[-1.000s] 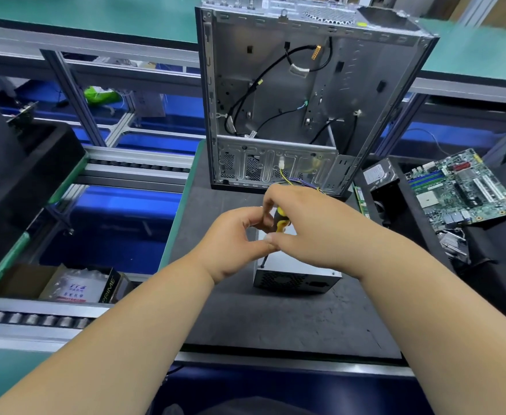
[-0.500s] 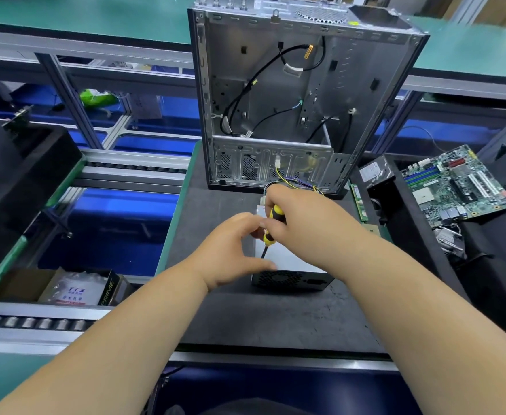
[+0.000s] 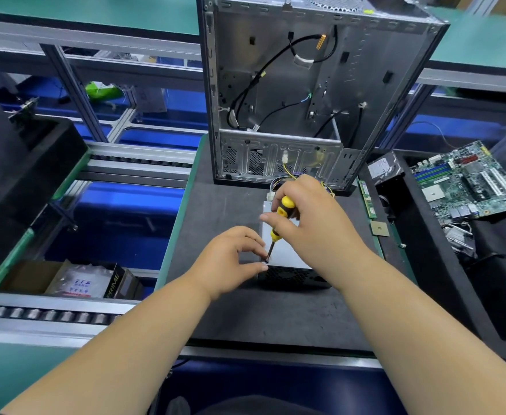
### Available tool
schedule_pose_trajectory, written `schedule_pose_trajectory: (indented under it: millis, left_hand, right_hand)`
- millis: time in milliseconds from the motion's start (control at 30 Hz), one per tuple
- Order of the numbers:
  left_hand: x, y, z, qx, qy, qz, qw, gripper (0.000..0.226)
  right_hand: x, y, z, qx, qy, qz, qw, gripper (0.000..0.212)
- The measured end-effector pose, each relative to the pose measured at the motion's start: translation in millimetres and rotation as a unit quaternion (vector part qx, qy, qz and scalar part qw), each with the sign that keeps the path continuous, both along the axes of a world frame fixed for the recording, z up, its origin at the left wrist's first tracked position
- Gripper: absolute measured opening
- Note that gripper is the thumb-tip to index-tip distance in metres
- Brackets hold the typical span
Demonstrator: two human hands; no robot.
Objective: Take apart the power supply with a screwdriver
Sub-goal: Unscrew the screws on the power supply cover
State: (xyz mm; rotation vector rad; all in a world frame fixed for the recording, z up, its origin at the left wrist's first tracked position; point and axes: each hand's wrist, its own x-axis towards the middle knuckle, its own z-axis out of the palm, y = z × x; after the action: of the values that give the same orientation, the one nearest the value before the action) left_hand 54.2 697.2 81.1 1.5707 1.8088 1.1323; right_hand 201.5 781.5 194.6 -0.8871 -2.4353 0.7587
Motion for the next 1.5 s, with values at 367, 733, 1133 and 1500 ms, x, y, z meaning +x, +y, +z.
schedule_pose_trajectory:
  millis: [367,733,1133,1500]
  left_hand:
    - [0,3,2,-0.030,0.003,-0.006,1.000,0.018]
    - [3,6,4,-0.025,0.004,-0.008,1.000,0.022]
    - [4,5,7,-0.052,0.027,0.002,0.998,0.028]
    - [7,4,5,-0.062,0.013,0.002,0.998,0.014]
  right_hand:
    - [6,-1,-6,-0.101,0.124,-0.003,0.987,0.033]
    - [5,-4,-18,0.014,0.133,-0.005,0.991,0.030]
    - [3,-12,-18,-0.039,0.104,-0.014,0.994,0.034]
    - [-4,-14,-19,0.072,0.122,-0.052,0.989,0.031]
